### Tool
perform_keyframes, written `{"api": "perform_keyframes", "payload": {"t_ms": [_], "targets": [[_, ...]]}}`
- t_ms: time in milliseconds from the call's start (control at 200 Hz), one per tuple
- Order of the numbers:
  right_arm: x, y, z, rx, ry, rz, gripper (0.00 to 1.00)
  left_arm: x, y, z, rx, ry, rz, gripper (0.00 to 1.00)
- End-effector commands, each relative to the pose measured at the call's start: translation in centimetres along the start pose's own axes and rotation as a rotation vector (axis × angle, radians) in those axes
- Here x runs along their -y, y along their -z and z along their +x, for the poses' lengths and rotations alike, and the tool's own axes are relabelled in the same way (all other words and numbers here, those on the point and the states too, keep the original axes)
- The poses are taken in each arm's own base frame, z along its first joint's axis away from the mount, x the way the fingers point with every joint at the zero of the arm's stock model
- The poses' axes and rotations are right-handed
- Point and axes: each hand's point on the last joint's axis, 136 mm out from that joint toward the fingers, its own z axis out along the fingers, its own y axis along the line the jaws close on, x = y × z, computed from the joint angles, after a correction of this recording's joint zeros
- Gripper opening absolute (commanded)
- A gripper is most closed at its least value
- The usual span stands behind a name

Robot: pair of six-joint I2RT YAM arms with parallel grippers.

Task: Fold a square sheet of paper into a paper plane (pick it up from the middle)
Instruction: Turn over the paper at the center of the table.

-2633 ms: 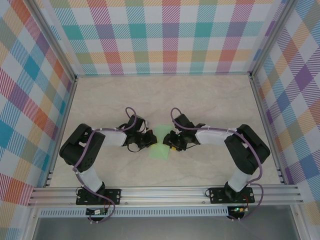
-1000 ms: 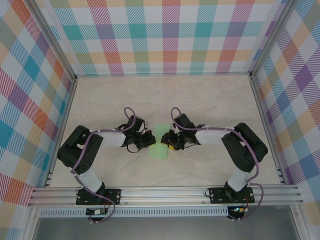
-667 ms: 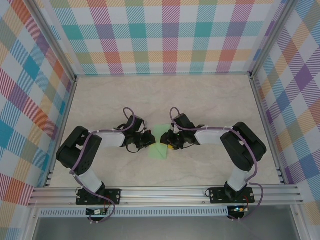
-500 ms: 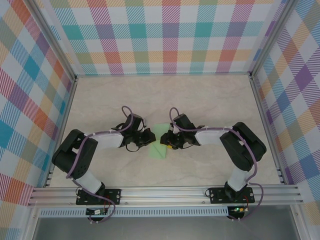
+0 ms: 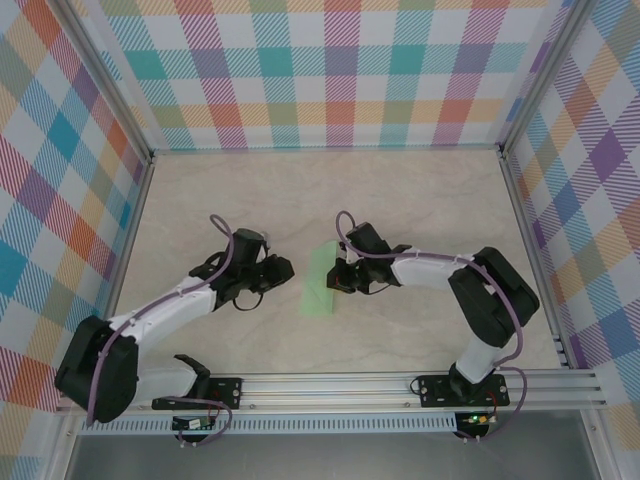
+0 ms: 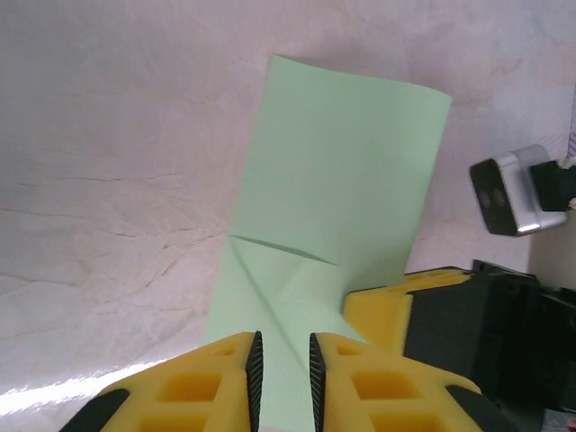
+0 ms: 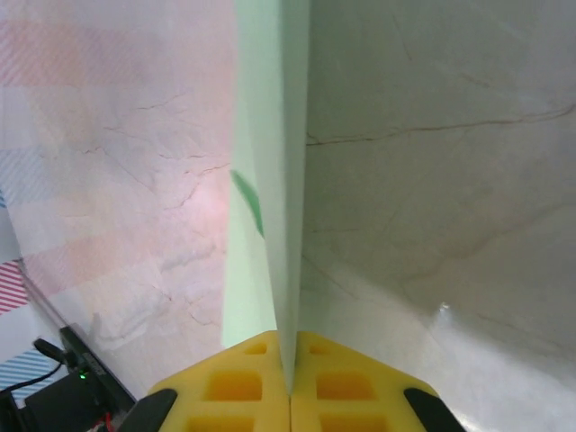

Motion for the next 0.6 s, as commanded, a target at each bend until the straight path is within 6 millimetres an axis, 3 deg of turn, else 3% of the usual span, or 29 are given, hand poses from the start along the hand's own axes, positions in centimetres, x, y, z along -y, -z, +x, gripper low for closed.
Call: {"api": "perform_keyframes", "payload": {"t_ms": [0,195,410,595], "targets": [[-1.2,4.1,-0.7,0.051,0.119,0.105,0.03,-2.7,2.1,0.0,0.056,0.036,-0.103,0.26],[2.4,10.5,-1.4,0.098,0.110,0.495,0.05,-3.5,4.1,-0.2,0.125,0.088,-0.087,0.35],[-0.6,13.9,-2.3,0.109,-0.051,0.555,0.05,-2.9,4.8,0.6,0.110,0.125,-0.026,0.37],[-1.2,14.2,-2.3,0.125,-0.142,0.570,0.05,-3.3,5.5,1.6,0.088,0.130,-0.024,0.39]]}}
